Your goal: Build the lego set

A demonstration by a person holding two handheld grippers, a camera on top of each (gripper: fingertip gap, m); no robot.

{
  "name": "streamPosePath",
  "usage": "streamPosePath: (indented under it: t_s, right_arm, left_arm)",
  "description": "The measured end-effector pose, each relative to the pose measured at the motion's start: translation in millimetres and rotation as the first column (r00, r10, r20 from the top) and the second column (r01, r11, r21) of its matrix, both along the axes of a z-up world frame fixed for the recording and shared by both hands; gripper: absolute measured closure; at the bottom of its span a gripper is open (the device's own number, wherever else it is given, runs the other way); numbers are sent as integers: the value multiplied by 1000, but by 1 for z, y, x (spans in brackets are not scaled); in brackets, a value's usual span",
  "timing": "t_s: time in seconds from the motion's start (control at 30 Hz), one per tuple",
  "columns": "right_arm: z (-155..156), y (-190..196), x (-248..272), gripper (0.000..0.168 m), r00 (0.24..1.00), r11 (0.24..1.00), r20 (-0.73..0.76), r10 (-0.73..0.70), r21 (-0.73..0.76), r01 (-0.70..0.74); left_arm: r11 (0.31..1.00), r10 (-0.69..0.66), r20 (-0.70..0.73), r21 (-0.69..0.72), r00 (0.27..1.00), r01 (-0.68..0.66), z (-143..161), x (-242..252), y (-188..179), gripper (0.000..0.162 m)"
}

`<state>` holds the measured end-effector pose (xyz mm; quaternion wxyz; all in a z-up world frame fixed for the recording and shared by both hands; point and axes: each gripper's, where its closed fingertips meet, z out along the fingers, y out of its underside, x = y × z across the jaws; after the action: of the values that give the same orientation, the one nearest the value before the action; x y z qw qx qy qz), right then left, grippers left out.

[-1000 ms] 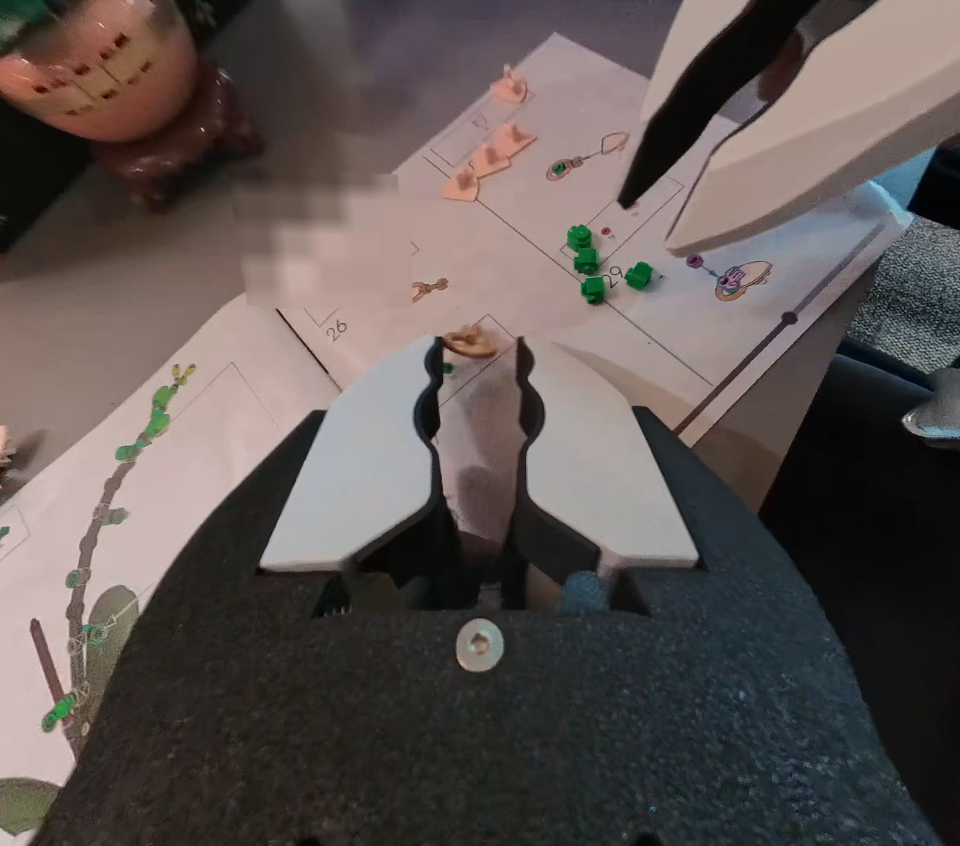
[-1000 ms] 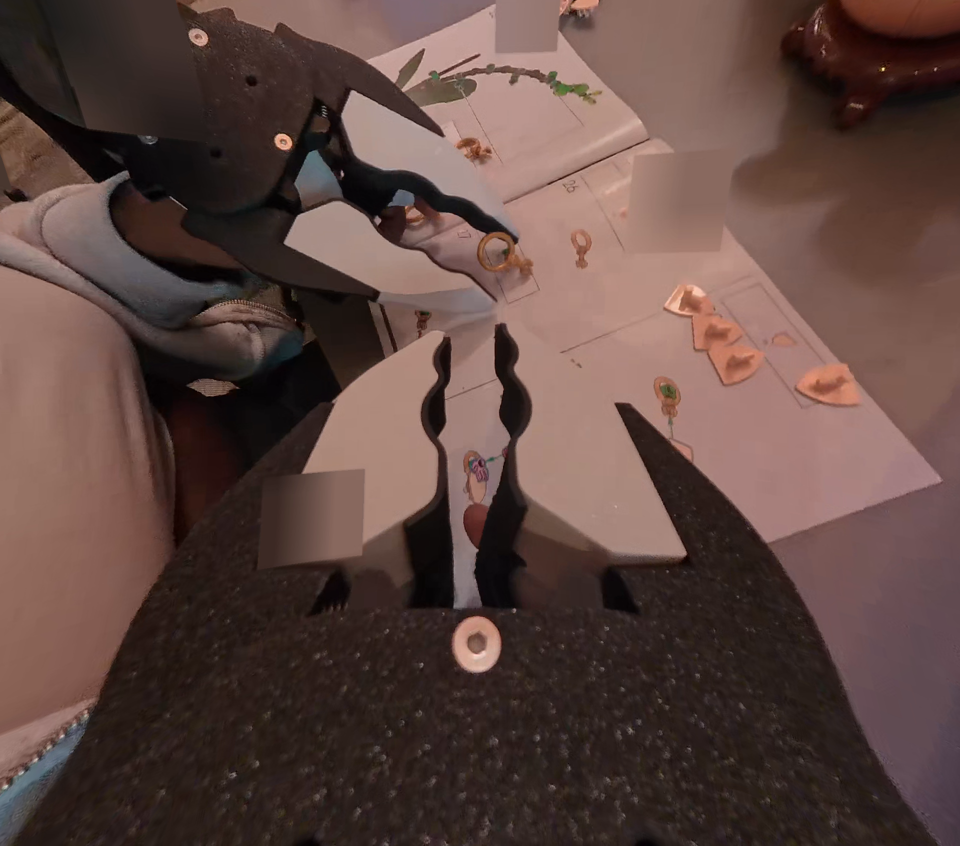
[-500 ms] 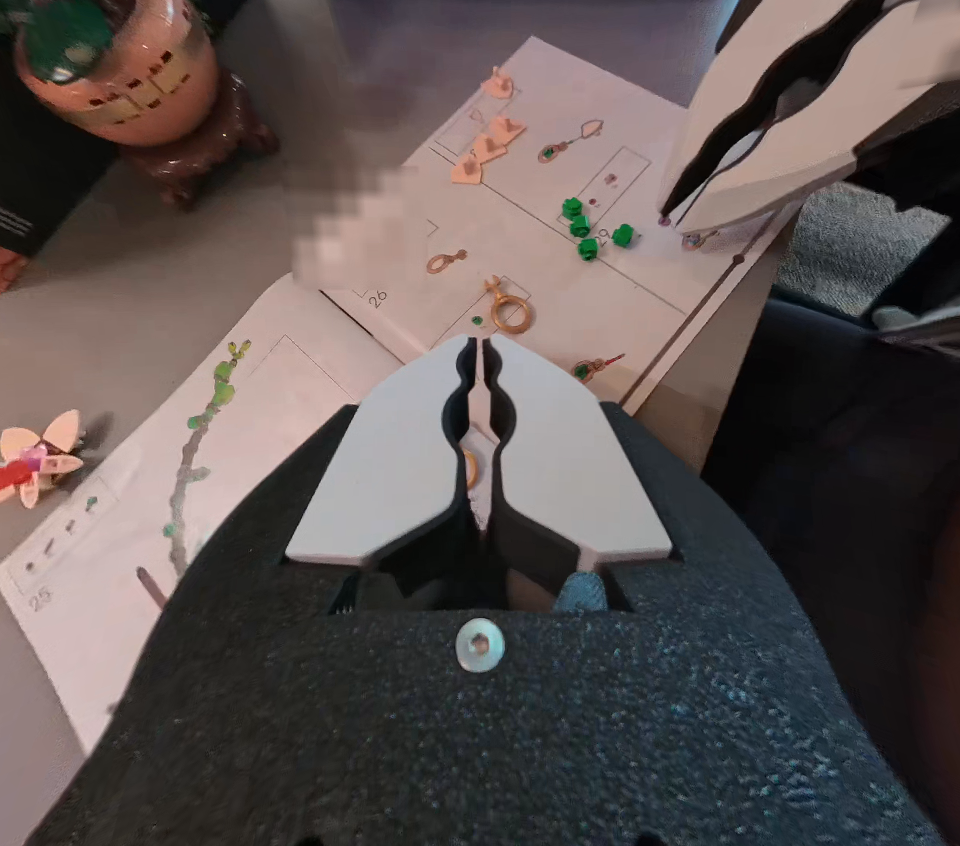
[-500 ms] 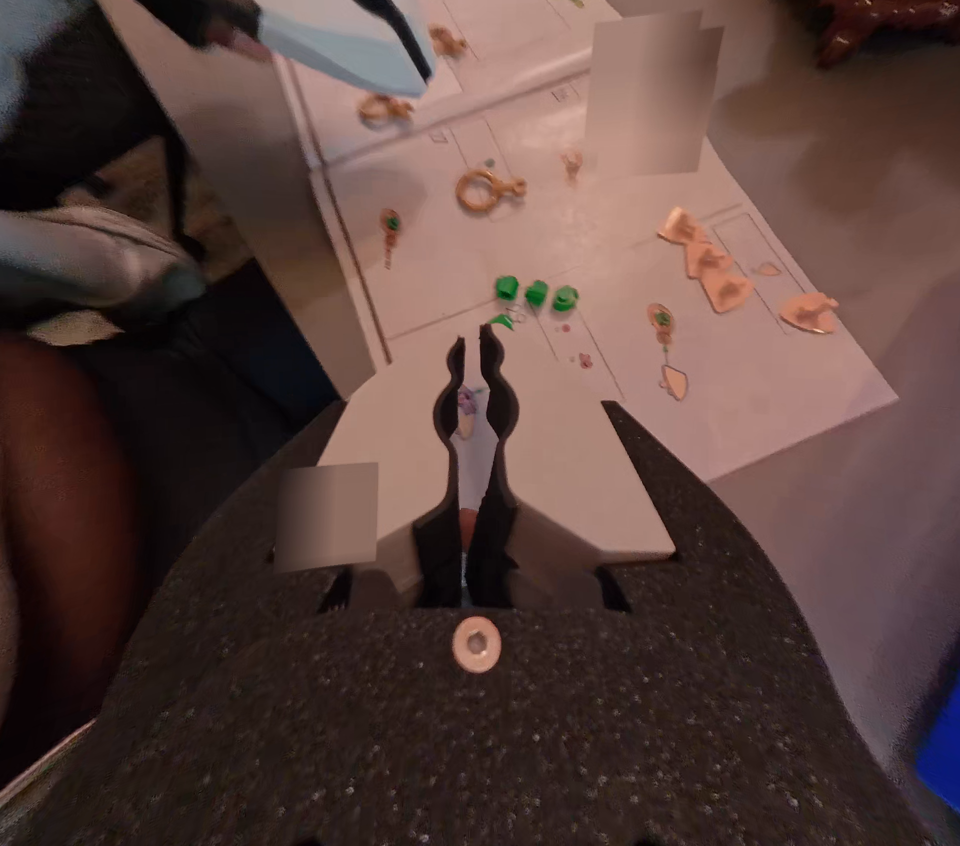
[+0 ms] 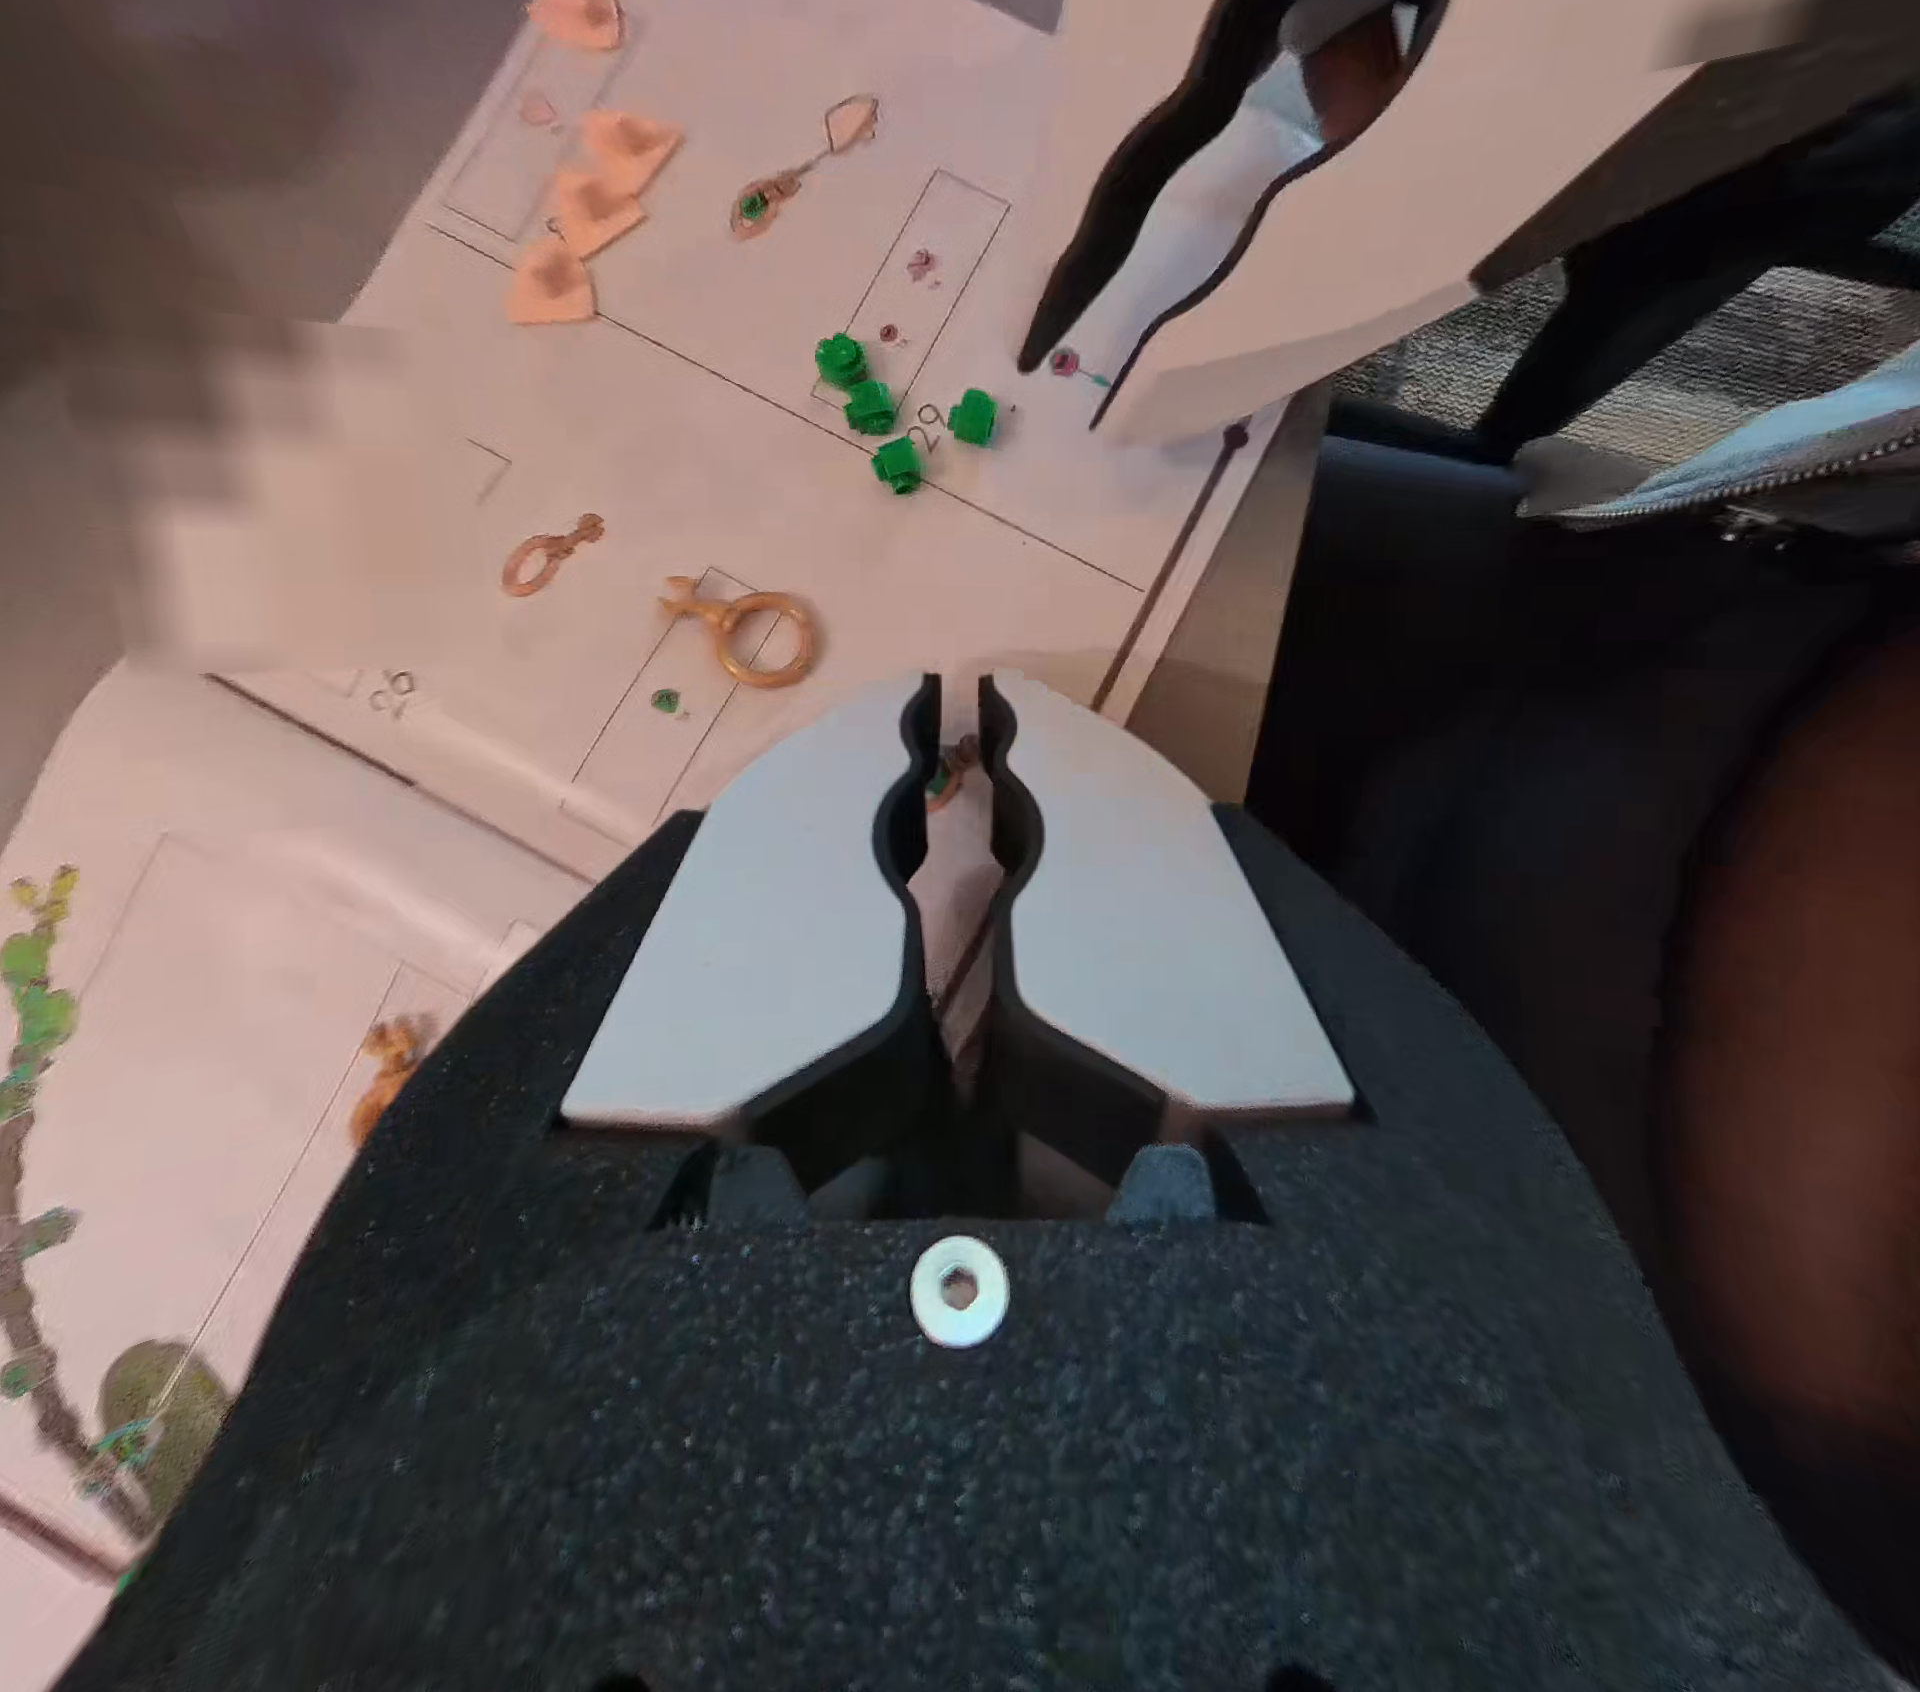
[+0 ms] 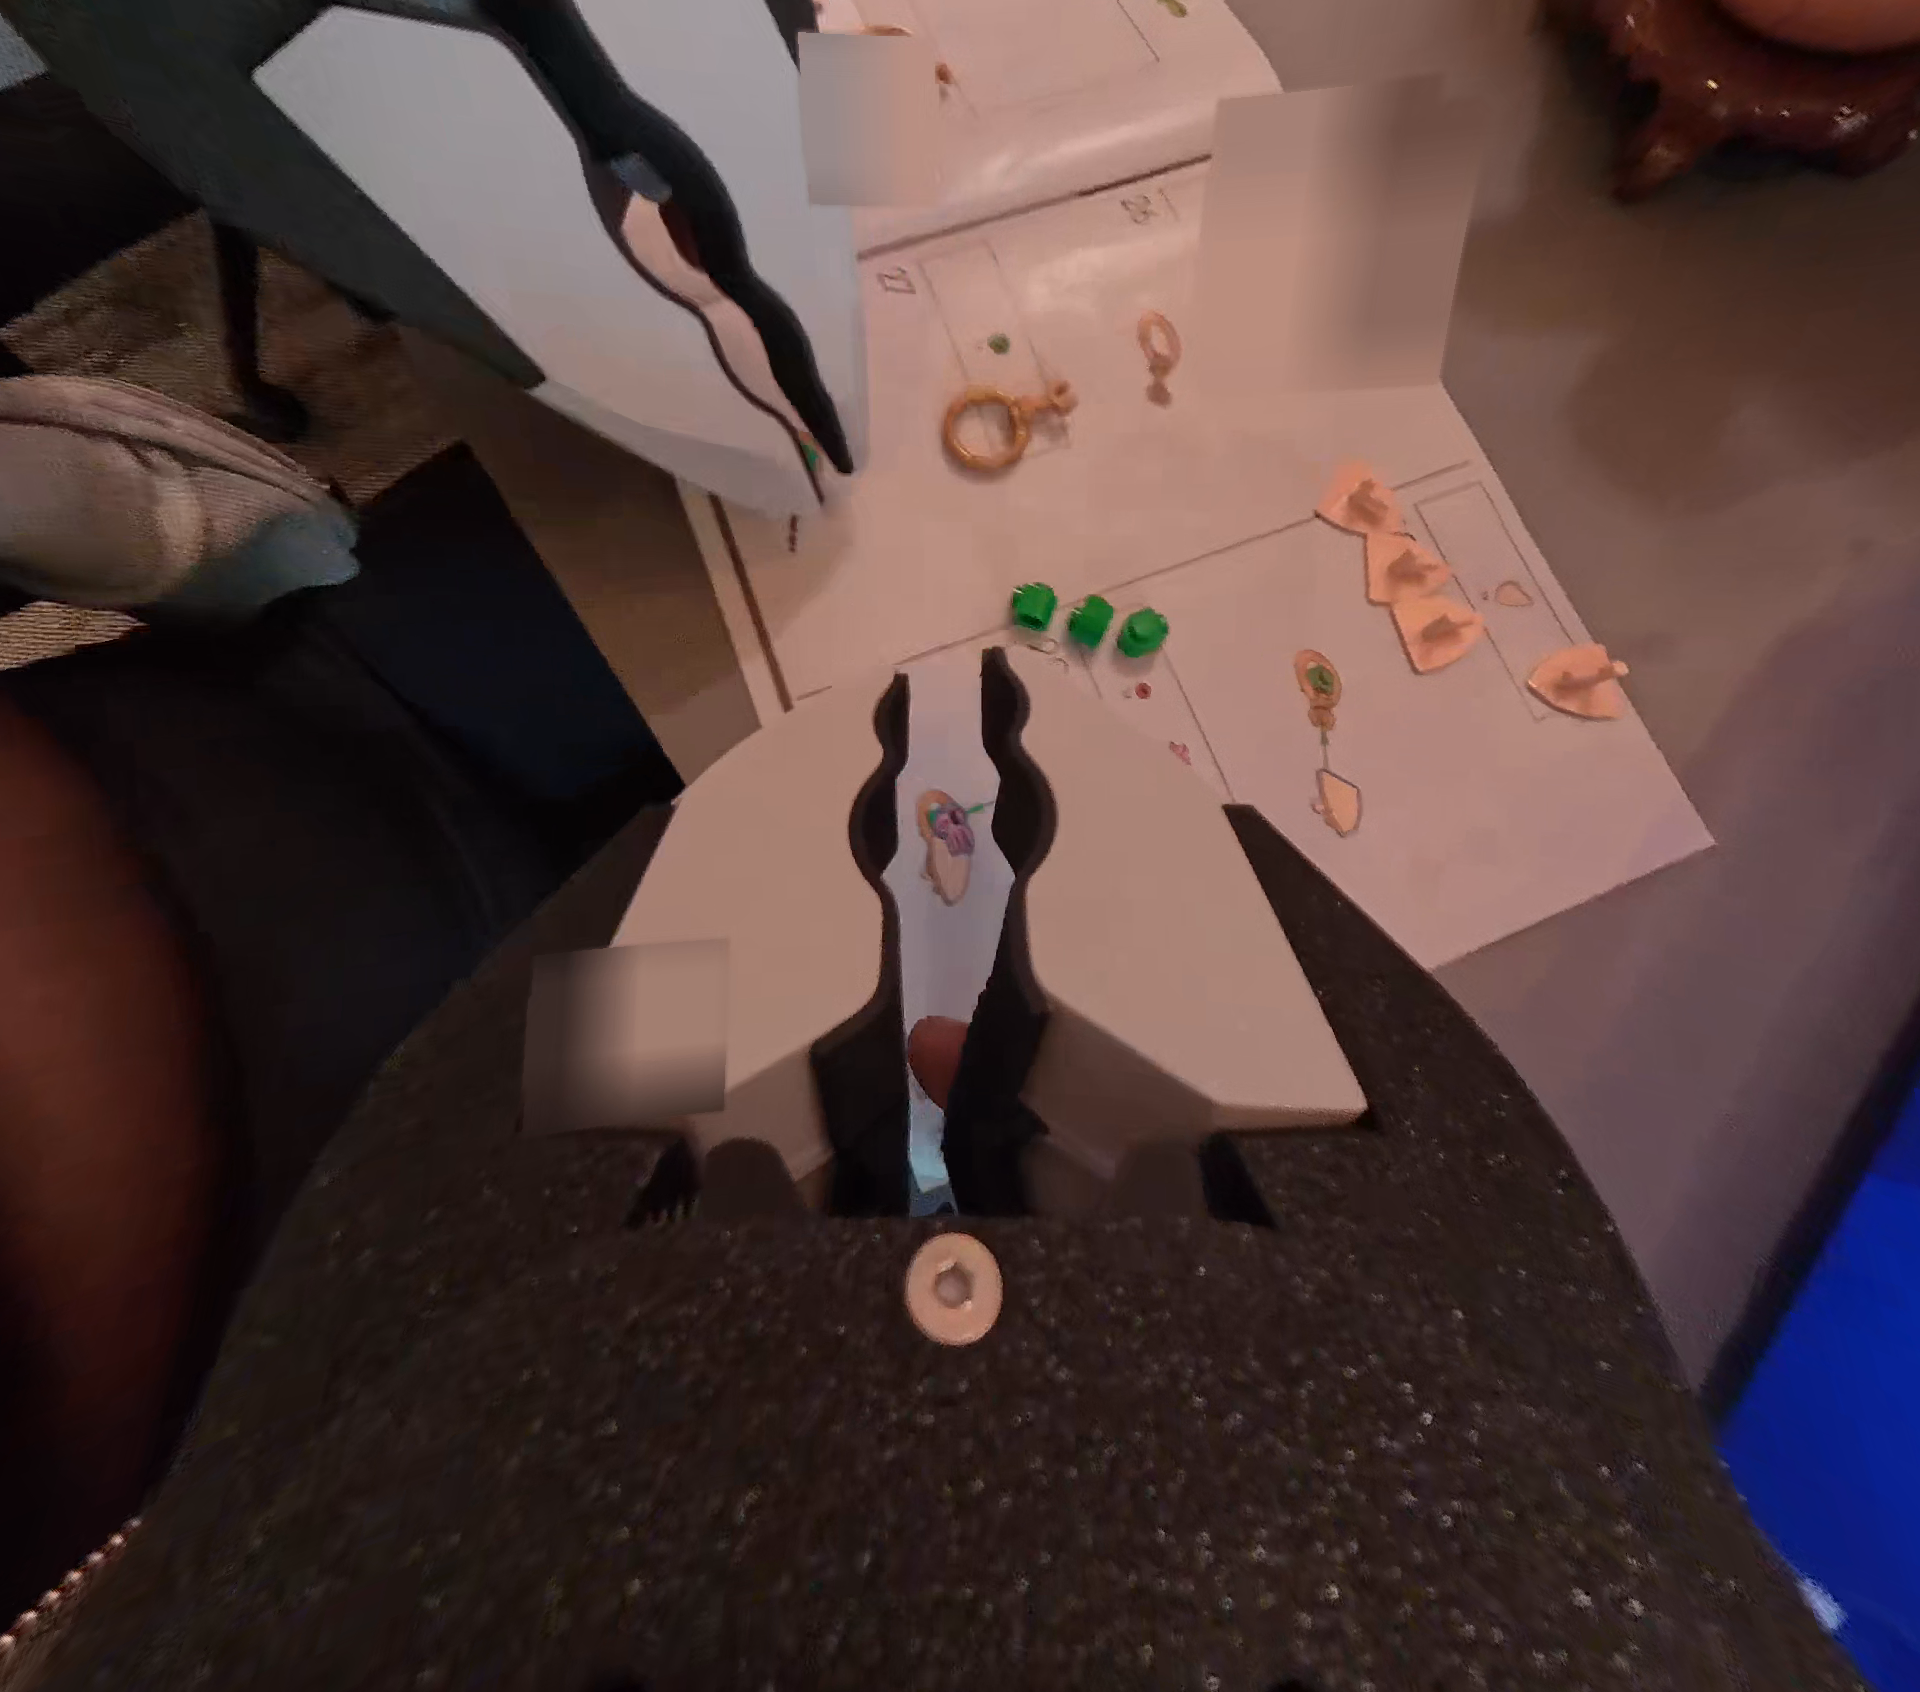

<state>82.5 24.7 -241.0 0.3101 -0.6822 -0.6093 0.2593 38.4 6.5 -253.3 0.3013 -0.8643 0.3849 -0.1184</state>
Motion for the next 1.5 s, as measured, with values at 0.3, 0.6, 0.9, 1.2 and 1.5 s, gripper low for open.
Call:
streamPosePath:
  t_s: [0.3, 0.6, 0.9, 1.2, 1.5]
  right_arm:
    - [-8, 1, -54, 152, 998, 999, 62, 16, -45, -13]
    - [5, 24, -45, 149, 953, 970, 219, 208, 77, -230]
    - [-10, 28, -48, 164, 854, 924, 354, 381, -107, -367]
    - [-8, 37, -63, 168, 866, 892, 220, 449, -62, -447]
    - [-14, 39, -63, 168, 874, 902, 231, 427, -42, -430]
  left_arm:
    - [988, 48, 7, 145, 999, -48, 29, -63, 46, 154]
    - [992, -76, 28, 106, 997, 72, 18, -48, 14, 142]
    - [962, -267, 45, 62, 963, 264, 14, -39, 20, 148]
    - [963, -258, 54, 92, 965, 253, 2, -20, 25, 159]
    - [967, -250, 49, 71, 967, 246, -4, -19, 25, 160]
